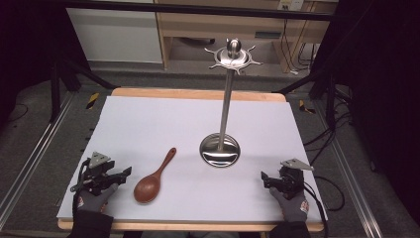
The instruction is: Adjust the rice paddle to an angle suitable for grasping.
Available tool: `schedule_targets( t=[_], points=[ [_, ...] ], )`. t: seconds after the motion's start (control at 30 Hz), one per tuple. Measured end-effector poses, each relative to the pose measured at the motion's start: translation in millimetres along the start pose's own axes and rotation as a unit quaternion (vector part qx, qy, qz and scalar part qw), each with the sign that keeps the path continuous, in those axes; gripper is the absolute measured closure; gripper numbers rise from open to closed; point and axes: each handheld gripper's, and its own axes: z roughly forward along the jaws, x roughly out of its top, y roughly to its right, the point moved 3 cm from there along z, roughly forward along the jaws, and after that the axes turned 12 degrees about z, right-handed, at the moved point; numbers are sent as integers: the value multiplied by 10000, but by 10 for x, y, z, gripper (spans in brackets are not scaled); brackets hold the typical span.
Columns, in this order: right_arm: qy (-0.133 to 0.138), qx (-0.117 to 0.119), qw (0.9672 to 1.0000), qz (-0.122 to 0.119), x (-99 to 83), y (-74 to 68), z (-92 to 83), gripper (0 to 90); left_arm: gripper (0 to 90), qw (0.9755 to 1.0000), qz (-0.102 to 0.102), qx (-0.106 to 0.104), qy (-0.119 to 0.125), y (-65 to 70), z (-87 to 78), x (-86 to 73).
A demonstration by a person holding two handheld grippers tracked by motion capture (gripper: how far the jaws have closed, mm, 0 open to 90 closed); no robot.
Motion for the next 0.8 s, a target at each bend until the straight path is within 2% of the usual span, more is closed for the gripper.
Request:
schedule_targets(
  t=[0.27, 0.47, 0.53, 0.57, 0.8],
  points=[
    [-46, 2, 9999, -90, -5, -31, -24, 104, 321, 9998, 6, -157, 144, 110, -89, 102],
    [-26, -8, 9999, -116, -3, -52, -34, 103, 327, 9992, 122, -303, 210, 206, -133, 196],
    [-48, 14, 10000, -51, -13, -77, -38, 104, 330, 9990, 176, -345, 215, 233, -146, 224],
    [-40, 10, 9999, -126, -11, -71, -39, 104, 330, 9990, 180, -356, 218, 249, -146, 237],
    [4, -31, 9998, -171, -27, -80, -50, 105, 358, 9984, 338, -436, 158, 343, -108, 310]
  ],
)
